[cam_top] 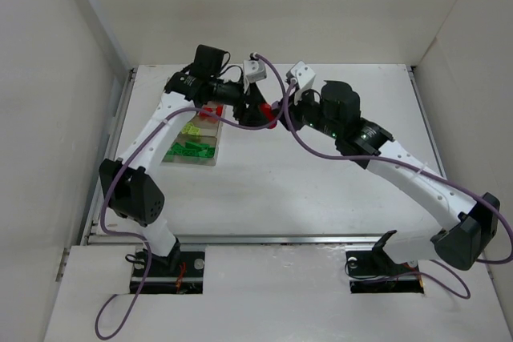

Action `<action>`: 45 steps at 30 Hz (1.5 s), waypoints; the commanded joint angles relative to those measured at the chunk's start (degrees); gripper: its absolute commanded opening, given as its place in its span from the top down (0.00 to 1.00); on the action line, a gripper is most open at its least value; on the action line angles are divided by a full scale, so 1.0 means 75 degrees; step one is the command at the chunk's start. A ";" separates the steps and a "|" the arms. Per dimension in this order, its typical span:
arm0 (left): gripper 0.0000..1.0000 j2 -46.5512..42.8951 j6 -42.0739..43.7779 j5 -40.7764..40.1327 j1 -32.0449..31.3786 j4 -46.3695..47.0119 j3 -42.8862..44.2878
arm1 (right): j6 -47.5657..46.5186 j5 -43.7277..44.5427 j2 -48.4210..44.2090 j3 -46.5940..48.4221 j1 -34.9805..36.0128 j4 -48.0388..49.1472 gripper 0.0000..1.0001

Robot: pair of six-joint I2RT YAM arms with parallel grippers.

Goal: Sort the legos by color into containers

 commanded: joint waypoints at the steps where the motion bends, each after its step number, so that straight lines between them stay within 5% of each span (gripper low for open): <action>1: 0.38 0.0122 -0.0147 0.0627 0.0017 -0.0285 0.0422 | -0.0178 -0.0251 -0.0173 -0.0093 0.0112 0.0497 1.00; 9: 0.63 0.0274 0.0413 0.0734 0.0017 -0.0859 0.0129 | -0.0248 -0.0404 -0.0255 -0.0234 0.0112 0.0801 1.00; 13: 0.99 0.0204 0.0707 0.0429 0.0017 -0.0999 -0.0152 | -0.0330 -0.0312 -0.0186 -0.0234 0.0112 0.0953 1.00; 14: 1.00 0.0204 0.0707 0.0312 0.0017 -0.1000 -0.0234 | -0.0330 -0.0160 -0.0185 -0.0234 0.0112 0.0954 1.00; 20: 1.00 0.0204 0.0568 -0.0671 0.0345 -0.0698 -0.0971 | -0.0062 0.0989 0.0774 0.0105 -0.0225 0.1024 1.00; 26: 1.00 0.0204 0.0064 -0.1224 0.1199 -0.0123 -0.1500 | 0.1472 0.0534 0.2204 0.1230 -0.1199 0.1550 1.00; 29: 1.00 0.0204 -0.1211 -0.1154 0.1913 0.1140 -0.1699 | 0.1579 0.0112 0.3115 0.1908 -0.1200 0.1809 1.00; 31: 1.00 0.0355 -0.2728 -0.2087 0.2312 0.2441 -0.1793 | 0.1754 -0.0285 0.3633 0.2377 -0.1200 0.1809 1.00; 33: 1.00 0.0729 -0.3520 -0.3685 0.2910 0.2912 -0.1478 | 0.2267 -0.0590 0.4450 0.3185 -0.1200 0.1809 1.00; 37: 1.00 0.2041 -0.3794 -0.5203 0.3380 0.3031 -0.0377 | 0.3160 -0.1376 0.5952 0.4697 -0.1200 0.2301 1.00; 42: 0.99 0.2769 -0.3642 -0.5782 0.3380 0.3757 0.0000 | 0.4086 -0.1903 0.7454 0.6595 -0.1200 0.2850 1.00; 45: 0.94 0.3015 -0.3641 -0.5934 0.3450 0.3688 0.0152 | 0.4765 -0.1835 0.8016 0.6669 -0.1200 0.4101 1.00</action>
